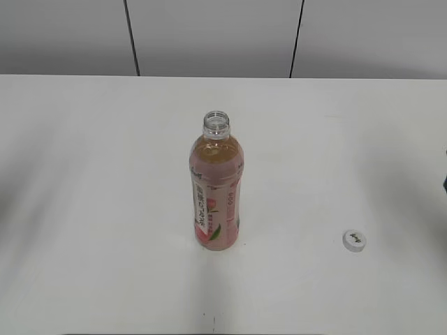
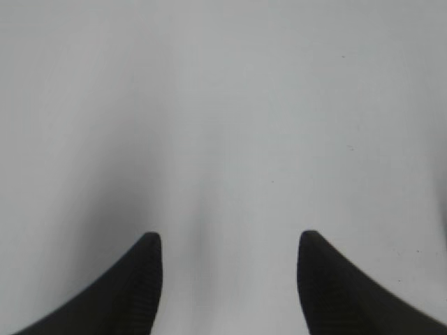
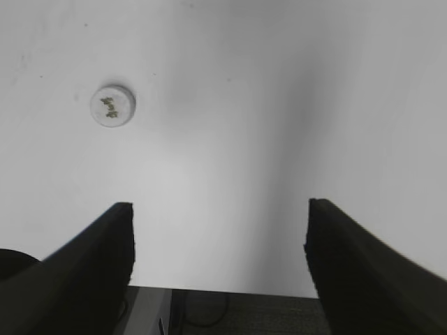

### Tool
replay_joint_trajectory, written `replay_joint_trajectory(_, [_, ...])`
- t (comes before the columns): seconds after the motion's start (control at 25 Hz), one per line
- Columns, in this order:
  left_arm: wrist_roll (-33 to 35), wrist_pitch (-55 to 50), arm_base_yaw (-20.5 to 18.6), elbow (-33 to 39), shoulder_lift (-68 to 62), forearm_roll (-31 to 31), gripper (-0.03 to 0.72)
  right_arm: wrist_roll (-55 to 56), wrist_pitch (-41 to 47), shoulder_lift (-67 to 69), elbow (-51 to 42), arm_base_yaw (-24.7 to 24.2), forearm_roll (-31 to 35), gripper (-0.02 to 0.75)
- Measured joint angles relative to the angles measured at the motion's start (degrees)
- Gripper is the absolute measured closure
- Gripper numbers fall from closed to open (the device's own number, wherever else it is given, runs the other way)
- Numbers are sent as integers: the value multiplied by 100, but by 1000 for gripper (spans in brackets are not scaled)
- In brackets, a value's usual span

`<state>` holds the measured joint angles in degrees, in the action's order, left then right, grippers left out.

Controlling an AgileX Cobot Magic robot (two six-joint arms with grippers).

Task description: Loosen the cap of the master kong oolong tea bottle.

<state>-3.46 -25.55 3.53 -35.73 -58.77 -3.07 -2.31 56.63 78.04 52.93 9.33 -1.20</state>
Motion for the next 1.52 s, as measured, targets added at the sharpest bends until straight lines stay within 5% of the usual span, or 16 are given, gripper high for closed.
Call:
replay_joint_trajectory(0.12, [235, -372, -433, 0, 79, -616, 310, -39, 246, -595, -167, -102, -4, 163])
replay_joint_trajectory(0.36, [346, -1089, -465, 0, 868, -1033, 311, 19, 391, -1800, -713, -109, 157, 163])
replay_joint_trajectory(0.88, [346, -2760, -465, 0, 3585, -65, 312, 134, 720, -4369, -1966, -114, 1, 163])
replay_joint_trajectory(1.52, [656, -3290, -332, 351, 5270, 65, 353, 134, 679, -7440, -2346, -114, -150, 226])
